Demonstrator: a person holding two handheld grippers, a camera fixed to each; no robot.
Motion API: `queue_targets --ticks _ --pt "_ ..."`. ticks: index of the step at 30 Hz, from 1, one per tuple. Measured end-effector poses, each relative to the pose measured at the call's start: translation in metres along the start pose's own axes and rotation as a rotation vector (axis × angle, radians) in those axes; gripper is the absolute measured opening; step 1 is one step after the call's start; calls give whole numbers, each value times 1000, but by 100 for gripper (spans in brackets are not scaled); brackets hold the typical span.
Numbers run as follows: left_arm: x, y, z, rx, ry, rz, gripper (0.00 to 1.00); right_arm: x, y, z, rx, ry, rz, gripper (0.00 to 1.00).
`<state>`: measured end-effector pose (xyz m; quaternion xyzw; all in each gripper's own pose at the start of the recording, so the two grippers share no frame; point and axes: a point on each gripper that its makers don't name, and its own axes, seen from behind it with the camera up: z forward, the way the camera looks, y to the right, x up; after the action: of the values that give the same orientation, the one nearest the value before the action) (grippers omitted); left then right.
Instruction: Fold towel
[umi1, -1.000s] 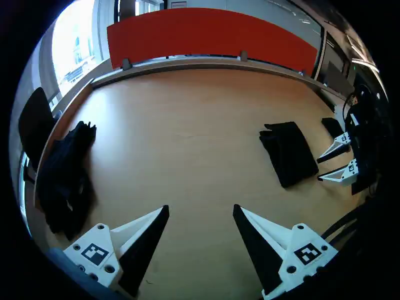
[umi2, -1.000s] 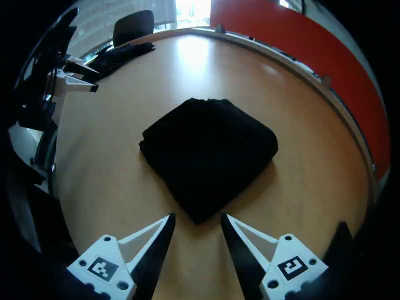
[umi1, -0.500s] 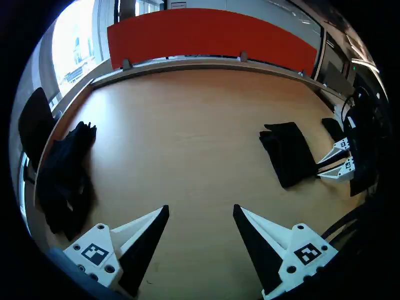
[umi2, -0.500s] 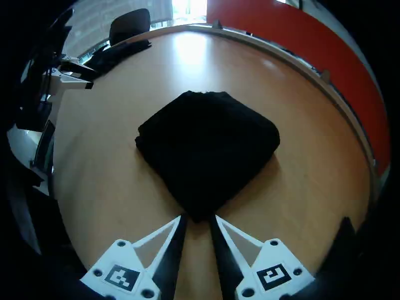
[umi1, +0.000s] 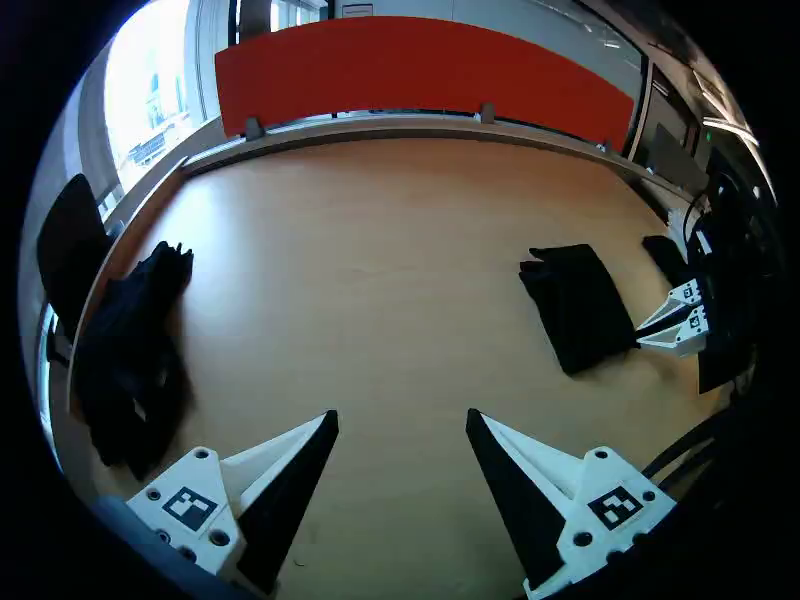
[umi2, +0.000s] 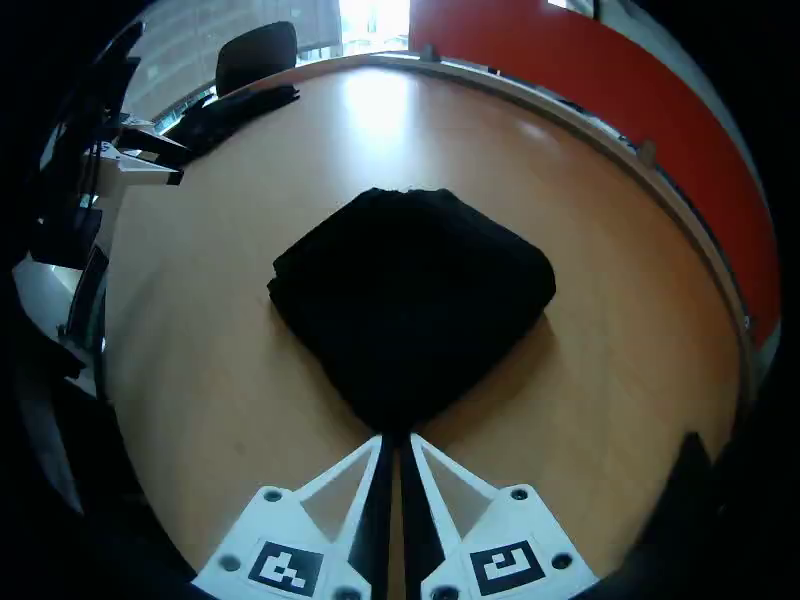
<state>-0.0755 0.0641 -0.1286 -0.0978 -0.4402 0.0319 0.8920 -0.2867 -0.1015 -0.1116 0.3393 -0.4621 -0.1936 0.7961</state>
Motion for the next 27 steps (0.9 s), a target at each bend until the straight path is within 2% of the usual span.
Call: queue_targets --ticks 6,12,27 --pt "-2 -1 0 0 -3 2 95 13 0 -9 -6 30 -6 4" --pt "0 0 -2 -4 2 10 95 39 8 -26 -28 79 -35 4" --pt "14 2 -9 -5 35 24 95 144 28 -74 -81 246 -107 4"
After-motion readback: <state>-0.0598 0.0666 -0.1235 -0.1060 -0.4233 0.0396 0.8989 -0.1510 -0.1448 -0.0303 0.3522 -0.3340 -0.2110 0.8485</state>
